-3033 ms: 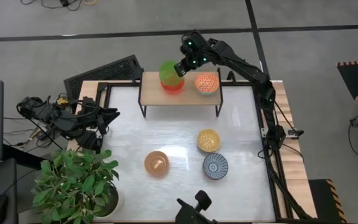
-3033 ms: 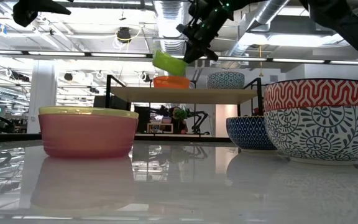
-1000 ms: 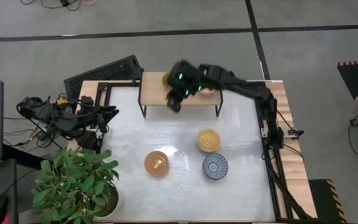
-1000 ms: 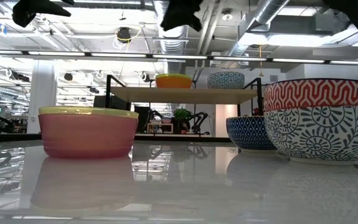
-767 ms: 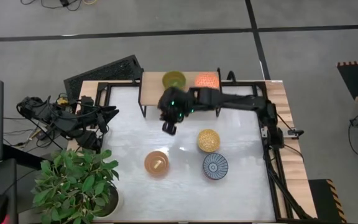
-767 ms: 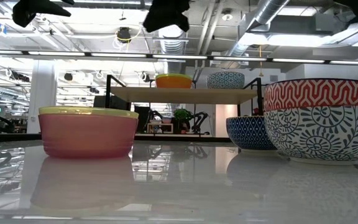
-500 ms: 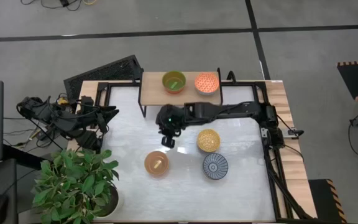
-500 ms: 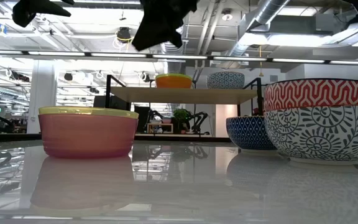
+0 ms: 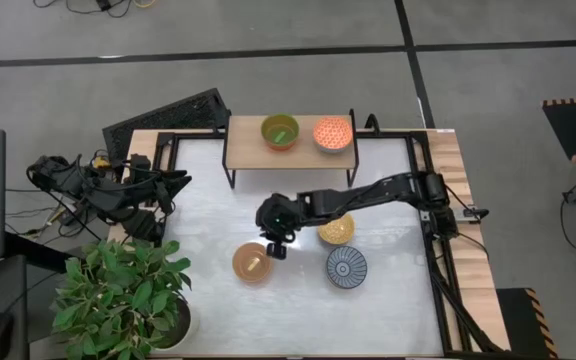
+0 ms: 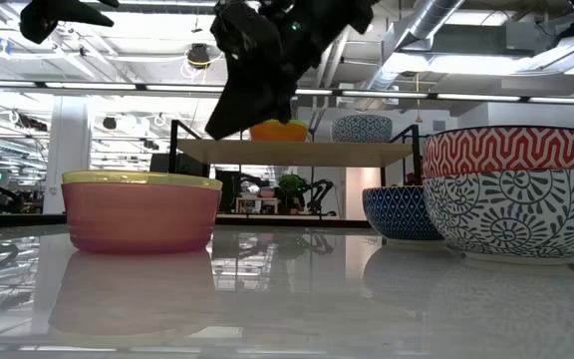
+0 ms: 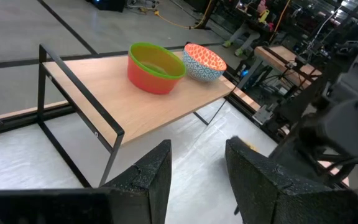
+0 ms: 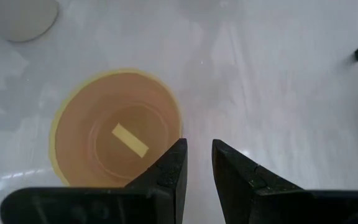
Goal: Place and stack bowls onto a shelf
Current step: Stack the yellow bowl on top of the green bowl on the shelf
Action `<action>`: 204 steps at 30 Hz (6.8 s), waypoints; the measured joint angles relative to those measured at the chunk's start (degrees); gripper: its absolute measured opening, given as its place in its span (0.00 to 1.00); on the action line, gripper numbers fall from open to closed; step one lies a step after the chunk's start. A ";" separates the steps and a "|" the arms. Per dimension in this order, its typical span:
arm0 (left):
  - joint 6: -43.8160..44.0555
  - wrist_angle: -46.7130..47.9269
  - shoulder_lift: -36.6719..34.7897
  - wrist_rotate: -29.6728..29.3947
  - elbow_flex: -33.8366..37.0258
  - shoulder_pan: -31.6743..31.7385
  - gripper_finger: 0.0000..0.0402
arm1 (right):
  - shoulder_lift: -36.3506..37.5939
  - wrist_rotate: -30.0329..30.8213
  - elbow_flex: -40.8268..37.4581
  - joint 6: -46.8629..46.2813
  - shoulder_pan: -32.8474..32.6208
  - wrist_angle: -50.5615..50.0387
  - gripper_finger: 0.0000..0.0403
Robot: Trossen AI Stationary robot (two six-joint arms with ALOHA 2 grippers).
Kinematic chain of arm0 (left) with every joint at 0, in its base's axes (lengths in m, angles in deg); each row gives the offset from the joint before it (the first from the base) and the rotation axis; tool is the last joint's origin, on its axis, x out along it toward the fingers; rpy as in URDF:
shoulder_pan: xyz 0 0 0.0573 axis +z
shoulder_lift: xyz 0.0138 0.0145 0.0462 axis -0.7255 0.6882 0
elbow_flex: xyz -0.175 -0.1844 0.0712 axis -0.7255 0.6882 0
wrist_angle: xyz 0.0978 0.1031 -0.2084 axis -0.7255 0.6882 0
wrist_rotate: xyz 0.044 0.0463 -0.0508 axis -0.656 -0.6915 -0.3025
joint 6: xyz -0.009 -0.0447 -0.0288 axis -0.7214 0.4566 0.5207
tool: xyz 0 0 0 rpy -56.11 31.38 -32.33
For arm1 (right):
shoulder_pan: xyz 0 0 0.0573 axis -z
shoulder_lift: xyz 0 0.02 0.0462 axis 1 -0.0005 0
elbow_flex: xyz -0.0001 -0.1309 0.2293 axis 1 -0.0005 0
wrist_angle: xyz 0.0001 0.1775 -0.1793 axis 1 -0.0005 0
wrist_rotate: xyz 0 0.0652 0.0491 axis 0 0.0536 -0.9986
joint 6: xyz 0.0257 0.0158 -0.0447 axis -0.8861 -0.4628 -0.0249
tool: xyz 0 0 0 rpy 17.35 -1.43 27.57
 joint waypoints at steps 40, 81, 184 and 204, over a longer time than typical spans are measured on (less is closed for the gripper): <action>0.07 0.13 0.02 1.18 0.00 -0.02 0.34 | -7.14 1.99 -1.91 -0.26 -2.96 8.62 0.25; -0.09 0.49 0.02 1.24 0.00 0.00 0.34 | -6.33 1.33 2.22 0.09 -2.35 -5.44 0.06; 0.02 3.54 0.00 1.46 0.01 -0.02 0.34 | 1.54 -1.95 28.25 -4.72 37.50 -22.03 0.06; 0.04 3.54 0.00 1.44 0.02 0.00 0.34 | -0.12 -4.61 28.06 -2.77 39.16 -25.41 0.06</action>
